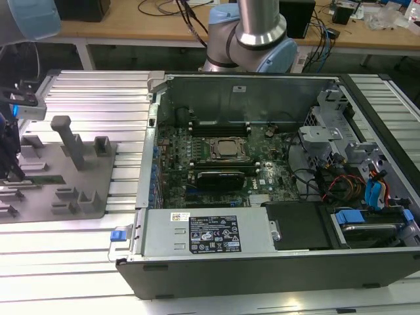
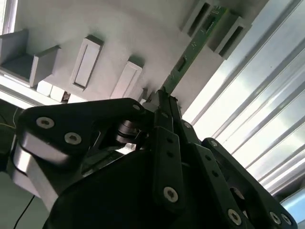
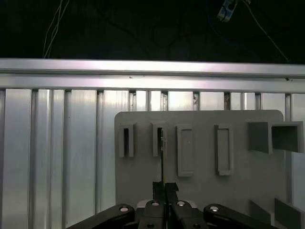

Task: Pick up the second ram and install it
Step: 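Pick up the second ram and move it above second insertion slot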

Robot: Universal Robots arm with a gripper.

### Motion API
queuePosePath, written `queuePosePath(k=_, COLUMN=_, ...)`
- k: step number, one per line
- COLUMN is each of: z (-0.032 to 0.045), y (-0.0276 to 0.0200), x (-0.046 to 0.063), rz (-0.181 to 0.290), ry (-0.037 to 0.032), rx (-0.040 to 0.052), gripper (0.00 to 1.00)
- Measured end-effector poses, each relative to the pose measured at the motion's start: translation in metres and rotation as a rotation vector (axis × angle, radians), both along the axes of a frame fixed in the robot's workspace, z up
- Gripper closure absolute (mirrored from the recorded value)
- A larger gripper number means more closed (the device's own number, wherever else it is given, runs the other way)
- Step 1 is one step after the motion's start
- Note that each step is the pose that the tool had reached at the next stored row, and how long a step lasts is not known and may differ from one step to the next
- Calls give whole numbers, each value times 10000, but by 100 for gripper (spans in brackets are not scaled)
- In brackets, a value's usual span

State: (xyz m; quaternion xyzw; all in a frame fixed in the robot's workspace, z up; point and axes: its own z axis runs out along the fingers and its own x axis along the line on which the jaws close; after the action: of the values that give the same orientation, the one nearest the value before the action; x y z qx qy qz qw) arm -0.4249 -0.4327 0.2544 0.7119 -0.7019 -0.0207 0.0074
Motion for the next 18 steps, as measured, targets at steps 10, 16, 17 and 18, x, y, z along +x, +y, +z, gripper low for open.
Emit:
queuePosePath(k=10, z=440, y=0, x=0, rz=0, ry=-3, rx=-1, gripper=90)
queuePosePath(k=16, z=694, y=0, x=0, rz=0, ry=-7, rx=0, gripper=90)
queuePosePath(k=17, z=715, y=0, x=0, rz=0, ry=-7, rx=0, gripper=90)
queuePosePath(k=18, z=748, y=0, x=0, rz=0, ry=-7, rx=-1, gripper=90)
